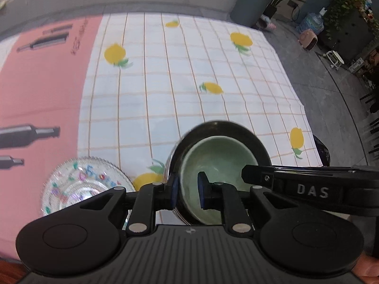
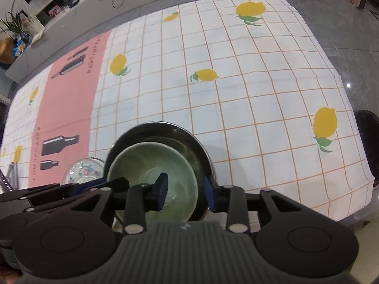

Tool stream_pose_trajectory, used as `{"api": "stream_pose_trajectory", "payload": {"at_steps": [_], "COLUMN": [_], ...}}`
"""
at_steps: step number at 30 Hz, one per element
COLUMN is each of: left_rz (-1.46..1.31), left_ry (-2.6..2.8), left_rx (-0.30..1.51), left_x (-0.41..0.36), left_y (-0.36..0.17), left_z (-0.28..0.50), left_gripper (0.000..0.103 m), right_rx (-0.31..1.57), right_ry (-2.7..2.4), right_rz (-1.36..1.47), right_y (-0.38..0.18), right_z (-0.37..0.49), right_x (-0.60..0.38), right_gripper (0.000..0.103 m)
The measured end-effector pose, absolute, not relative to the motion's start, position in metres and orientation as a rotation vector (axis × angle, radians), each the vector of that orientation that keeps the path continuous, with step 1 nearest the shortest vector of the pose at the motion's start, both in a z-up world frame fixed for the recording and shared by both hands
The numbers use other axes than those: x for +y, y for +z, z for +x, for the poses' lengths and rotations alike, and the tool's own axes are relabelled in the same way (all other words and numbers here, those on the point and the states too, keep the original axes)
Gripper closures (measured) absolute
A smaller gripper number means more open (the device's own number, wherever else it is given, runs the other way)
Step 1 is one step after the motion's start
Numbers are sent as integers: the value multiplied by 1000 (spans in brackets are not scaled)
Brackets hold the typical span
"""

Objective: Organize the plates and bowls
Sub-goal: 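Grasp the rim of the stacked bowls with the right tool, then lift the bowl stack and lower it onto the glass plate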

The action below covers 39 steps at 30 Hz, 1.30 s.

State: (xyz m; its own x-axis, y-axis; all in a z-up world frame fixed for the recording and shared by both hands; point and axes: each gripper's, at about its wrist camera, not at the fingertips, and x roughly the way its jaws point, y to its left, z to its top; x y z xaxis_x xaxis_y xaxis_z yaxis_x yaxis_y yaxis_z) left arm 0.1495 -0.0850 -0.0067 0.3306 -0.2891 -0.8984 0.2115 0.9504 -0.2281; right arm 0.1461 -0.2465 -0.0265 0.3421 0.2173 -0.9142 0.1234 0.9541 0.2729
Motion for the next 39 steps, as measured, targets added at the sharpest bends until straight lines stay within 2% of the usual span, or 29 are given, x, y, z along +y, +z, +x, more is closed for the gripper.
{"api": "stream_pose_trajectory", "payload": {"at_steps": [4, 6, 12, 17, 26, 29, 33, 39], "left_rz": [-63, -60, -138, -318, -661, -701, -686, -706], "left_ry": [-354, -365, -369, -324, -291, -292, -292, -290], "left_rx": [1116, 1073, 1015, 1032, 1059, 1051, 1062, 1084], "left_x": [-83, -80, -60, -35, -8, -8, -14, -17], "left_y": [8, 15, 12, -14, -63, -72, -80, -94], "left_z": [143, 139, 138, 138, 140, 140, 140, 141], "left_gripper": [68, 54, 44, 42, 41, 38, 38, 37], "right_rx": [1166, 1131, 1096, 1121, 1063, 1046, 986, 1126], "right_ry": [88, 90, 47, 20, 104, 110, 134, 114], "right_rz": [329, 342, 466, 639, 962, 1013, 944, 1015], "right_y": [-15, -11, -22, -51, -109, -116, -106, -135], "right_z": [137, 131, 124, 121, 107, 105, 105, 112], "right_x": [-250, -255, -278, -292, -309, -314, -311, -304], "right_gripper": [50, 39, 32, 26, 27, 30, 29, 29]}}
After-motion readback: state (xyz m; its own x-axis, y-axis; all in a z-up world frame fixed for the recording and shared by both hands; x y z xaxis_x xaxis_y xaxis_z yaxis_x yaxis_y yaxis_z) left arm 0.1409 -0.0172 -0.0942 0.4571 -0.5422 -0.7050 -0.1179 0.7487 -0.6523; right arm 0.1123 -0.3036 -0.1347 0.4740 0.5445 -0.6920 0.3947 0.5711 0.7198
